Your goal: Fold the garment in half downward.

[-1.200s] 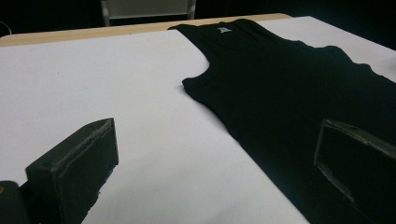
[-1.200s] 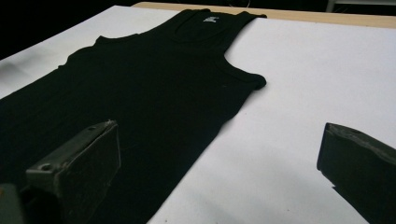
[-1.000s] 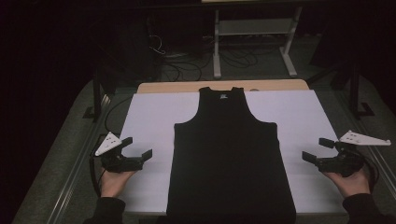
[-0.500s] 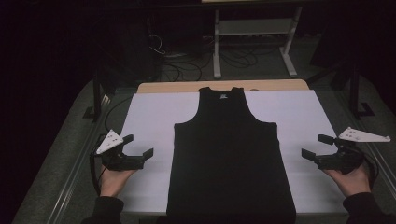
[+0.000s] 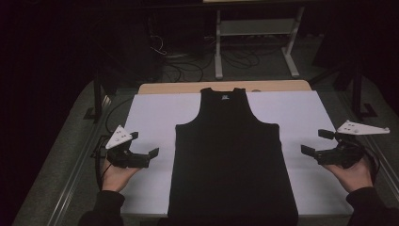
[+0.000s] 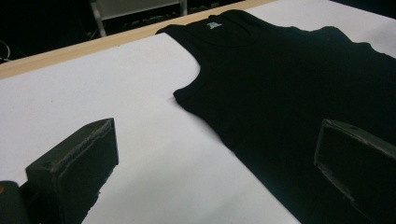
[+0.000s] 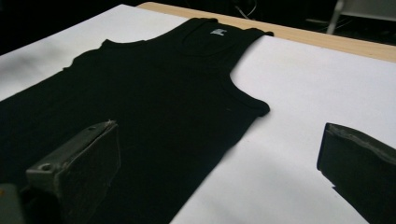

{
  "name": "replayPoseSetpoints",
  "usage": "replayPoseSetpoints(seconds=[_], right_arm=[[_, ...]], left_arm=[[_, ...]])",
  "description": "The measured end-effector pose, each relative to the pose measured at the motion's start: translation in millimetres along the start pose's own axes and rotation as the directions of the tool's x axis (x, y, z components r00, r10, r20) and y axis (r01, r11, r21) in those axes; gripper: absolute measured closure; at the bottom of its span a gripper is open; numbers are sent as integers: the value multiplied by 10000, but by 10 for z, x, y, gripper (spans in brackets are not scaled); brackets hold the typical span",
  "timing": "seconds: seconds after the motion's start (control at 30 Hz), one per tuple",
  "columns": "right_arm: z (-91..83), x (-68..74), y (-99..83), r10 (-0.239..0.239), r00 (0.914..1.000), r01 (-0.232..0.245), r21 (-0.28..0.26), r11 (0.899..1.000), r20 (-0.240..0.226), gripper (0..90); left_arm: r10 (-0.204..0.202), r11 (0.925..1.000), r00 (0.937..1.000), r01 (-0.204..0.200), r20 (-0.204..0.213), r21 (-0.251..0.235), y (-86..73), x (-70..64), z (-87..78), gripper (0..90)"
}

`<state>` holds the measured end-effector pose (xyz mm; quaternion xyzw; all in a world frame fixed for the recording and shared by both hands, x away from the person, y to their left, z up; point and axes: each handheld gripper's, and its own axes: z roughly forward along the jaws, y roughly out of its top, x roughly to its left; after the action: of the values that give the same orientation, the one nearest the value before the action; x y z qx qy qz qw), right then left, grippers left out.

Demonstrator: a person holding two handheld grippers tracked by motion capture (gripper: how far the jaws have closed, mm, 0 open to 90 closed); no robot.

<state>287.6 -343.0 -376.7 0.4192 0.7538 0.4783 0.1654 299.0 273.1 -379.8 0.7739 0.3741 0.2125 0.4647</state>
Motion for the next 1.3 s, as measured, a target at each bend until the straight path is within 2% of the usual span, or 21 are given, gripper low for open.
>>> replayPoseSetpoints(seconds=[0.17,0.63,0.7,0.87,1.03,1.3], right_arm=[[32,-23,99,47,9998,-41,264,9996,-206,0],[85,-54,357,-545,9984,554,537,9970,-173,0],[91,-56,369,-547,9983,556,574,9968,-181,0],[117,-83,417,-509,9984,520,492,9974,-245,0],[166,-97,471,-577,9980,593,630,9962,-265,0],[233,-122,602,-669,9972,692,768,9946,-330,0]], left_arm=[[63,9999,10000,-64,64,115,71,38,35,0],[215,9976,9991,-239,375,646,206,83,127,0],[131,9980,9986,-162,518,605,224,98,141,0],[288,9968,9968,-343,752,723,274,128,188,0],[477,9951,9959,-540,763,829,361,137,213,0],[526,9933,9954,-604,804,981,450,162,264,0]])
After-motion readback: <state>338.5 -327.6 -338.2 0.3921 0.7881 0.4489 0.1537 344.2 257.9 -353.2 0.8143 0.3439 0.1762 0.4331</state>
